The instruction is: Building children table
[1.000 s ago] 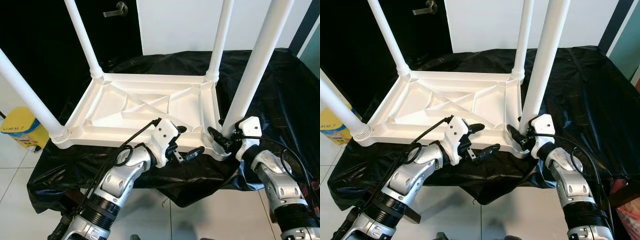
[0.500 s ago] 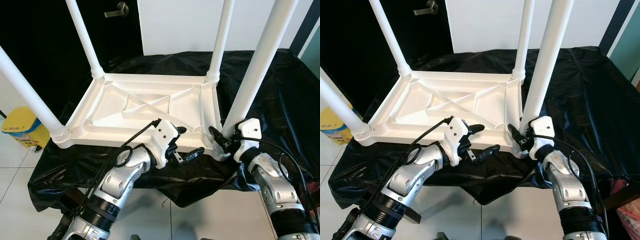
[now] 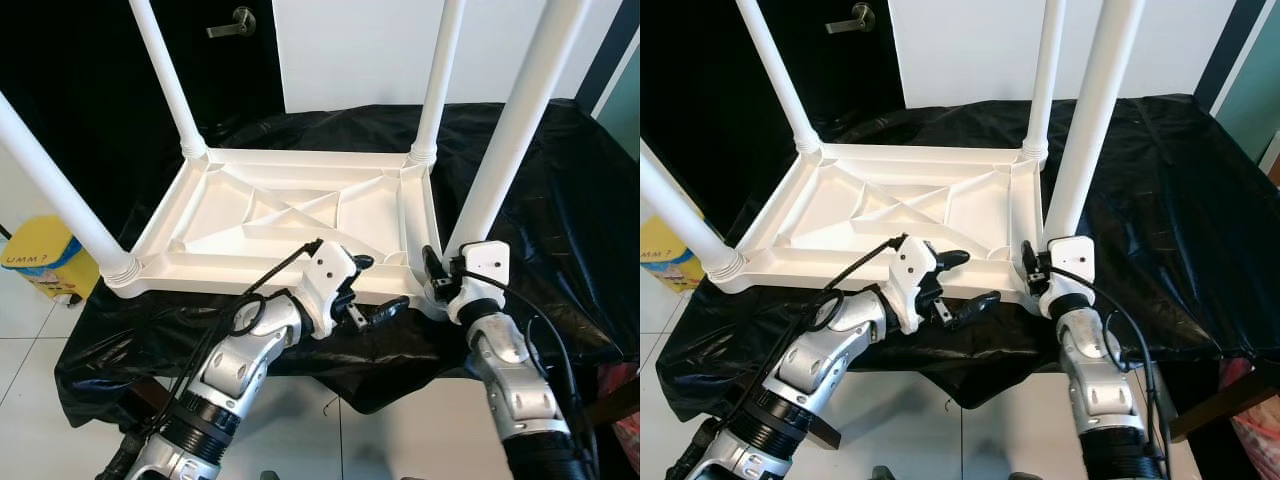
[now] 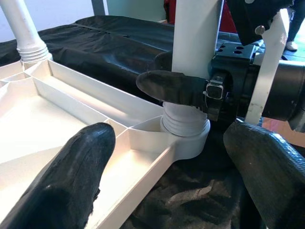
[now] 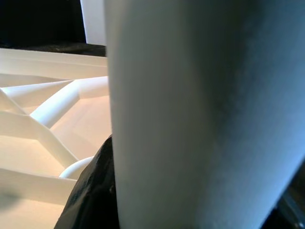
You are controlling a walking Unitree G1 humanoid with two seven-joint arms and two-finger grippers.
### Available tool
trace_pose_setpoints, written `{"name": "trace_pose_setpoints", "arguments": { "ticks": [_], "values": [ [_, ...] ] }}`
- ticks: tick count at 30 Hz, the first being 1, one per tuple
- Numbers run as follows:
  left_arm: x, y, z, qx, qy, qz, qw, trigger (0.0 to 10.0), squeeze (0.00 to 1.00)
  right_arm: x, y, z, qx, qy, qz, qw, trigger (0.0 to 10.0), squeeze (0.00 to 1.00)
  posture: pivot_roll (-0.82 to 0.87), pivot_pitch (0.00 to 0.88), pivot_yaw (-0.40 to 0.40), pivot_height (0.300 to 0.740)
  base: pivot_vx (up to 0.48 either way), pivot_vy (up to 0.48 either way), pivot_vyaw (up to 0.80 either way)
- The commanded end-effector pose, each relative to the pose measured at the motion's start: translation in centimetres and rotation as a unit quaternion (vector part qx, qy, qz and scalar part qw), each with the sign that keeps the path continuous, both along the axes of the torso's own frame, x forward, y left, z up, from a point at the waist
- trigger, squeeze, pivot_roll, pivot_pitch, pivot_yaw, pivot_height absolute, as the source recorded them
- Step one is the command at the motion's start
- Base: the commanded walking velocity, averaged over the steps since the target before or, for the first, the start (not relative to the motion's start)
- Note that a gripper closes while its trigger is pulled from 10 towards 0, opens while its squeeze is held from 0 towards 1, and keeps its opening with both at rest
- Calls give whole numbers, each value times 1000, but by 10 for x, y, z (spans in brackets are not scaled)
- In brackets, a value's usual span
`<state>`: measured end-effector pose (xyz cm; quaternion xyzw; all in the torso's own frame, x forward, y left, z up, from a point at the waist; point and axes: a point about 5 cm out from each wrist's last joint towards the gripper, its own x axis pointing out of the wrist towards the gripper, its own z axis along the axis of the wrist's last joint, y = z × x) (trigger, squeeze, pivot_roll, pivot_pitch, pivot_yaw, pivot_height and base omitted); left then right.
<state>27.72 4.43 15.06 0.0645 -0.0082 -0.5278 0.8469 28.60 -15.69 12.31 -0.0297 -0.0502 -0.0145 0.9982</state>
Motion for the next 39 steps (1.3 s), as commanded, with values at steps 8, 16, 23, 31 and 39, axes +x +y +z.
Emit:
{"name": "trace_pose_setpoints", "arguments": {
  "ticks": [8, 16, 23, 31, 39],
  "values": [
    [-1, 4, -1, 7, 3, 2, 1000, 10000, 0, -12, 14, -19, 4, 52, -44, 998, 10000, 0, -133, 8, 12, 740, 0, 0, 0],
    [-1, 5, -2, 5, 4, 8, 1000, 10000, 0, -12, 13, -17, 0, 49, -51, 997, 10000, 0, -135, 13, 5, 740, 0, 0, 0],
    [0, 4, -1, 3, 4, 10, 1000, 10000, 0, -11, 13, -14, -3, 42, -49, 998, 10000, 0, -137, 14, 4, 740, 0, 0, 0],
    [-2, 4, -2, 3, 5, 10, 1000, 10000, 0, -13, 1, -5, -9, 16, -23, 1000, 10000, 1000, -140, 24, 6, 740, 0, 0, 0],
    [-1, 6, 0, 2, 6, 12, 1000, 10000, 0, -14, -12, -2, -18, 15, 77, 997, 10000, 0, -139, 32, 10, 740, 0, 0, 0]
  ]
}}
